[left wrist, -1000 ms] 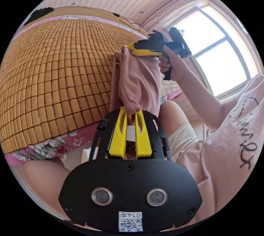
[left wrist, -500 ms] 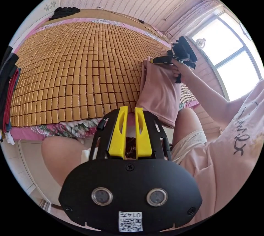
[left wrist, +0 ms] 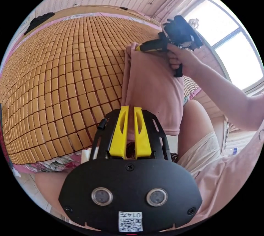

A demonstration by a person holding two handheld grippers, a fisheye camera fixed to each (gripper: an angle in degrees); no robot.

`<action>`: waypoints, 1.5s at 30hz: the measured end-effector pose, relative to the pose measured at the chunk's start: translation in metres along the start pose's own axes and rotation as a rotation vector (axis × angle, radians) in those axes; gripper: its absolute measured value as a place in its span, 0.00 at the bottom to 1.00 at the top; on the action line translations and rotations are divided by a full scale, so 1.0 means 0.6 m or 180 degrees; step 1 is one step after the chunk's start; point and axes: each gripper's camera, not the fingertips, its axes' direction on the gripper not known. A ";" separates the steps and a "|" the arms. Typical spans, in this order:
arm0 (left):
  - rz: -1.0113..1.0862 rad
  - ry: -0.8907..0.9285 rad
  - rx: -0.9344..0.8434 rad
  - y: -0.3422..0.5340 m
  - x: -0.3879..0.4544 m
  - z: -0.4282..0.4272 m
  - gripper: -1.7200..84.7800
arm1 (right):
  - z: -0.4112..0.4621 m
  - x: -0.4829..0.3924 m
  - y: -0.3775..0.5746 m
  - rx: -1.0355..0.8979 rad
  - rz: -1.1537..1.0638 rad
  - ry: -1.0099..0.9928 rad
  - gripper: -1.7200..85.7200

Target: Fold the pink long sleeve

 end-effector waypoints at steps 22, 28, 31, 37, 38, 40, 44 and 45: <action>0.0230 0.1199 -0.0276 -0.132 -0.126 0.033 0.25 | -0.137 0.132 0.294 0.1051 0.1184 -0.0418 0.27; 0.0183 0.1654 -0.0554 -0.126 -0.146 0.062 0.17 | -0.047 0.154 0.330 0.0835 0.1471 -0.1184 0.19; 0.0135 0.1648 -0.0420 -0.109 -0.154 0.050 0.14 | -0.029 0.164 0.344 0.0892 0.1685 -0.1666 0.15; 0.0086 0.1371 -0.0097 -0.022 -0.140 -0.039 0.12 | -0.079 0.076 0.314 0.0808 0.1003 -0.1547 0.11; -0.0016 0.1441 0.0017 0.006 -0.152 -0.068 0.12 | -0.094 0.043 0.296 0.0790 0.0735 -0.1499 0.11; -0.0179 0.1485 0.0290 0.052 -0.174 -0.127 0.12 | -0.112 -0.013 0.265 0.0732 0.0313 -0.1480 0.11; -0.0605 0.1158 0.1166 0.187 -0.226 -0.313 0.12 | -0.128 -0.181 0.171 0.0540 -0.0737 -0.1609 0.11; -0.0669 0.1086 0.1304 0.210 -0.232 -0.342 0.12 | -0.128 -0.210 0.157 0.0513 -0.0890 -0.1646 0.11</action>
